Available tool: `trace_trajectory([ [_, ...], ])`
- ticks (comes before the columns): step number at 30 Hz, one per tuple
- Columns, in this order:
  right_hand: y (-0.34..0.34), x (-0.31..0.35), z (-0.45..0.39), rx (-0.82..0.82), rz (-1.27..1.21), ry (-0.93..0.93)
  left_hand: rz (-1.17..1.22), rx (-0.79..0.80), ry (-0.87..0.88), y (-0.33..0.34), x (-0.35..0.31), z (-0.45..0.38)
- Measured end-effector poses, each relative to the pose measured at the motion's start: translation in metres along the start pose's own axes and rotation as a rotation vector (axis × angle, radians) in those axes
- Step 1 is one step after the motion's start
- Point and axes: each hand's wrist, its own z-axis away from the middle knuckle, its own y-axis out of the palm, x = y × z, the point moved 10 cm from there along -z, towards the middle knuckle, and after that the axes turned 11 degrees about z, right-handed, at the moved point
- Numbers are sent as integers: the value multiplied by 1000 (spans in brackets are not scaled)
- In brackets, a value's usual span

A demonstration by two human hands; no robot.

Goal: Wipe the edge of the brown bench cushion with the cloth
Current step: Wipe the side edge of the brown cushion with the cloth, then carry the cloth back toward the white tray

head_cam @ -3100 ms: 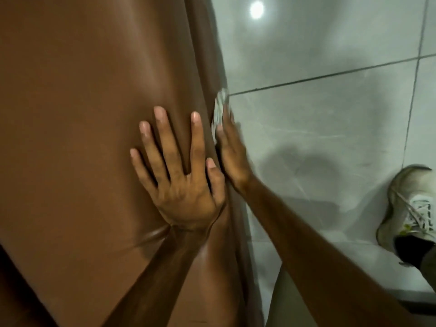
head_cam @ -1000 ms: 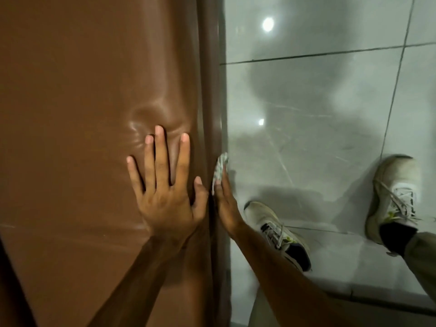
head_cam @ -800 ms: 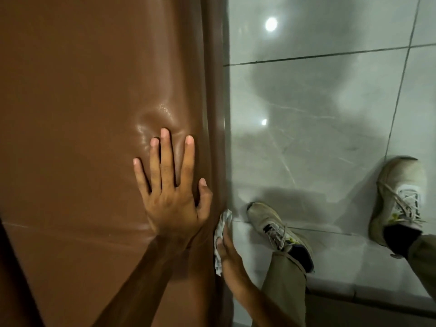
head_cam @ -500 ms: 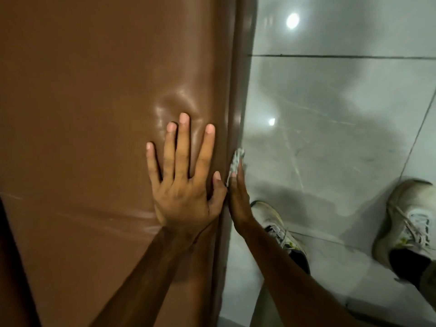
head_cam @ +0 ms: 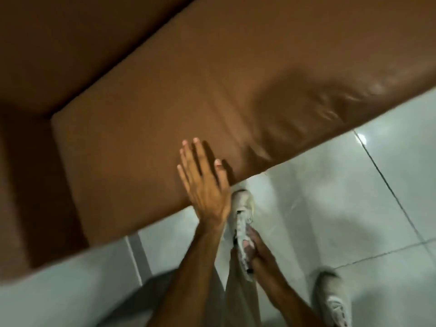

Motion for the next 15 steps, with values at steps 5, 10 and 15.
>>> trace_trajectory([
  [5,4,13,94,100,556,-153,-39,-311,-541,-173,191,176],
  [10,137,2,172,394,819,-344,-72,-624,-973,-265,294,452],
  [15,284,-73,224,691,967,-618,-143,-694,-1288,-251,334,676],
])
